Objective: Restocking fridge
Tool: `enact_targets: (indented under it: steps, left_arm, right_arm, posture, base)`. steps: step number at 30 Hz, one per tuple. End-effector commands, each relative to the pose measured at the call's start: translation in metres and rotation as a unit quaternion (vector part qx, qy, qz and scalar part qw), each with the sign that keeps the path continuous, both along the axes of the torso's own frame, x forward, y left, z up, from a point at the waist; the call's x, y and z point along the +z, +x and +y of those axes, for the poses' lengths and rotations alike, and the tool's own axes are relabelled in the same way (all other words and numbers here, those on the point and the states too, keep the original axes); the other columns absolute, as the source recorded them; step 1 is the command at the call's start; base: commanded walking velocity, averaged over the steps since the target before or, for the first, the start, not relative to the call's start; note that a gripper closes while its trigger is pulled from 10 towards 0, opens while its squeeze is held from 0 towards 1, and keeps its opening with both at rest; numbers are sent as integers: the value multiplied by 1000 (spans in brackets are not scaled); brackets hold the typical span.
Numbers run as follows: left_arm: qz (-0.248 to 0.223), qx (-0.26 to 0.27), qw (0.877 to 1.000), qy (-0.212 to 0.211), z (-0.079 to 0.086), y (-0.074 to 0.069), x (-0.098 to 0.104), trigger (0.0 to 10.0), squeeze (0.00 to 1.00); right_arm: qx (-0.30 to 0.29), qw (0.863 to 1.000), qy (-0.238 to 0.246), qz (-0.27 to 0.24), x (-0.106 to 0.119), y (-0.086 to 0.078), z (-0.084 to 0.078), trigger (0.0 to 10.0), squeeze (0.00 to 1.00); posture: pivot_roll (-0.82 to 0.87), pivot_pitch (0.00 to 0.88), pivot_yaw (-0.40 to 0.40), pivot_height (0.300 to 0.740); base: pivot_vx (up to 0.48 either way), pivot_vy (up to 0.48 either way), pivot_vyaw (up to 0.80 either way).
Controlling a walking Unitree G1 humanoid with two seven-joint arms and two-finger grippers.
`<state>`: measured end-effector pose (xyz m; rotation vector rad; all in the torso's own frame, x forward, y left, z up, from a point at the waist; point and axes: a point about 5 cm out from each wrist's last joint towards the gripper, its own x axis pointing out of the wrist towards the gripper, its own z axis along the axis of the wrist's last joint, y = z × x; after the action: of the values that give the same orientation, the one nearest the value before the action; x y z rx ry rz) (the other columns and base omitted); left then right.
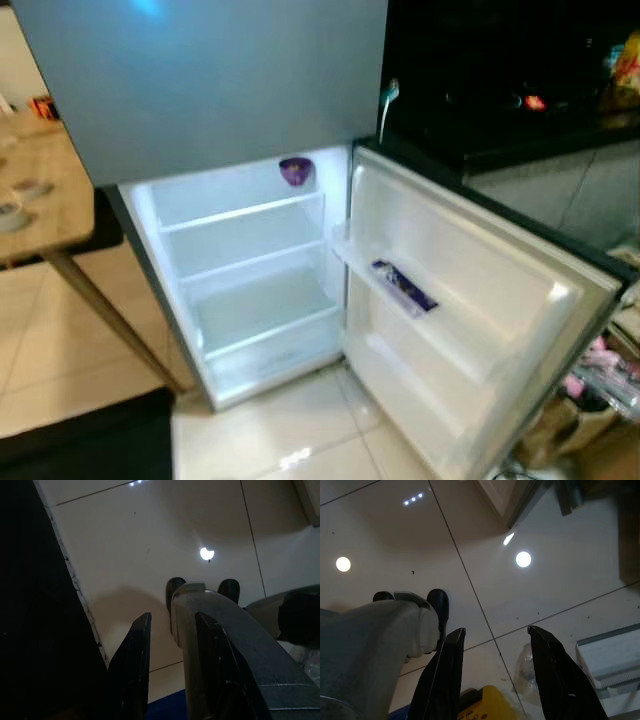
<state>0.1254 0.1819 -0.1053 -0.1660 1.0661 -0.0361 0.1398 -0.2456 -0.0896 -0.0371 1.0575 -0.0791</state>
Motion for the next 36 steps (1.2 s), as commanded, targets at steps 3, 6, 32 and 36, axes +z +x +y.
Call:
enact_targets:
  steps: [3,6,32,36]
  left_arm:
    - [10,-11,1000,-2,-1,-5,-2,10000,0]
    - [10,-10,1000,4,0,-5,-2,10000,0]
    - [9,5,1000,5,4,-6,-2,10000,0]
    - [7,5,1000,3,4,-6,-1,10000,0]
  right_arm:
    - [-2,1000,0,1,0,0,-1,10000,0]
    - [-5,1000,-2,-1,1,0,-3,10000,0]
    - [-292,882,27,-369,121,100,-114,4784,0]
    - [-259,856,88,-438,143,122,-109,0,0]
  posture:
    - [-97,1,-8,740]
    - [-97,1,-8,740]
    - [-95,24,-1,740]
    - [-95,24,-1,740]
  base:
    - [0,-480,0]
    - [0,-480,0]
    - [0,-37,0]
    - [0,0,0]
